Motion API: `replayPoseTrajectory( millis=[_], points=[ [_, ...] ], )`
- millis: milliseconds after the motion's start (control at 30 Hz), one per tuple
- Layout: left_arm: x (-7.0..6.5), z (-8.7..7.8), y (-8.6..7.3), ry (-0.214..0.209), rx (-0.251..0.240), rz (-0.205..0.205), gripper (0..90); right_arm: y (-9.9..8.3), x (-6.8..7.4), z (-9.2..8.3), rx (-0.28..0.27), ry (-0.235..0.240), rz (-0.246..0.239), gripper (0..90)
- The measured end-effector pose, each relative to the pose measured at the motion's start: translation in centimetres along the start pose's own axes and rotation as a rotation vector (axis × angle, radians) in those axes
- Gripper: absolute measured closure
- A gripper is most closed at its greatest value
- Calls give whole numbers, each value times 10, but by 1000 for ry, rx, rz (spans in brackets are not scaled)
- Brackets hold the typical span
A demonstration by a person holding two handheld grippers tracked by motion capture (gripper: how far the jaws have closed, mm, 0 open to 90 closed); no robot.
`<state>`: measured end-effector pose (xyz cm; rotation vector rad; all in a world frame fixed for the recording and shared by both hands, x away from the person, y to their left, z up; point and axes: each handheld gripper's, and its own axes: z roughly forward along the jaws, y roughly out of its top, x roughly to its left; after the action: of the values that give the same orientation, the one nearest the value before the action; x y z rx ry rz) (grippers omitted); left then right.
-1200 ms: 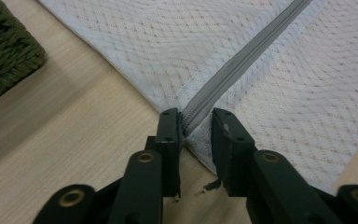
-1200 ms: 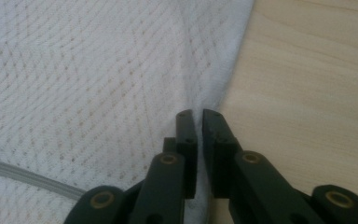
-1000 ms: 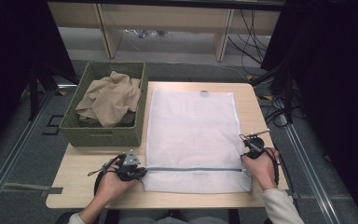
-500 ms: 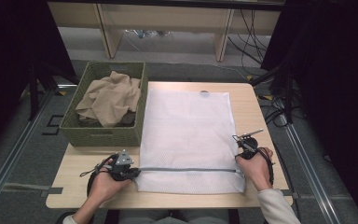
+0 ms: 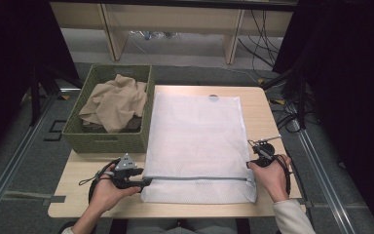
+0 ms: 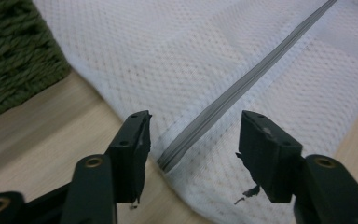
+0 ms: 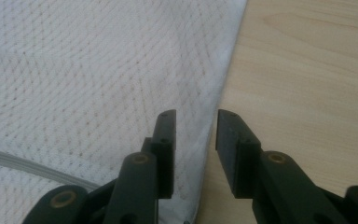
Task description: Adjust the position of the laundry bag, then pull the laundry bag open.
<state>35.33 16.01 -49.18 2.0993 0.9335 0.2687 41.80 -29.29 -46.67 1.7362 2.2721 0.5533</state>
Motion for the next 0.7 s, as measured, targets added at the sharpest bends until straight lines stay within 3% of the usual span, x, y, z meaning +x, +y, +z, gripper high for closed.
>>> replayPoseTrajectory(
  millis=[67, 100, 167, 233, 300, 367, 400, 467, 567, 633, 667, 700],
  points=[
    [-3, 1, 3, -19, -7, 4, 409, 0, 1, 0, -3, -4, 21, 686],
    [-4, 2, 3, -9, -13, -5, 399, -1, -1, -1, -2, 0, 5, 684],
    [-5, 3, 4, -16, -23, -2, 383, -1, -2, -3, 3, 6, 16, 683],
    [-6, 4, 5, -34, -15, -28, 375, -2, -4, -4, 1, 20, 27, 677],
    [-8, 6, 5, -16, -34, -25, 370, -1, -6, -5, 0, 18, 16, 675],
    [-10, 9, 6, -24, -47, -40, 371, 1, -2, -5, -1, 7, 73, 671],
    [-13, 10, 6, -33, -63, -55, 371, 1, -3, -5, -3, 6, 67, 670],
    [-12, 11, 8, -23, -34, -41, 376, 1, -6, -7, 12, 15, 35, 669],
    [-11, 12, 9, -26, -37, -27, 390, 1, -7, -8, 26, 24, 22, 667],
    [-12, 14, 9, -28, -36, -39, 398, 1, -7, -7, 42, 31, 28, 668],
    [-12, 14, 9, -18, -23, -38, 400, 0, -2, -7, 34, 29, 88, 668],
    [-12, 15, 9, -30, -28, -40, 402, 0, -2, -8, 39, 18, 75, 669]
  ],
)
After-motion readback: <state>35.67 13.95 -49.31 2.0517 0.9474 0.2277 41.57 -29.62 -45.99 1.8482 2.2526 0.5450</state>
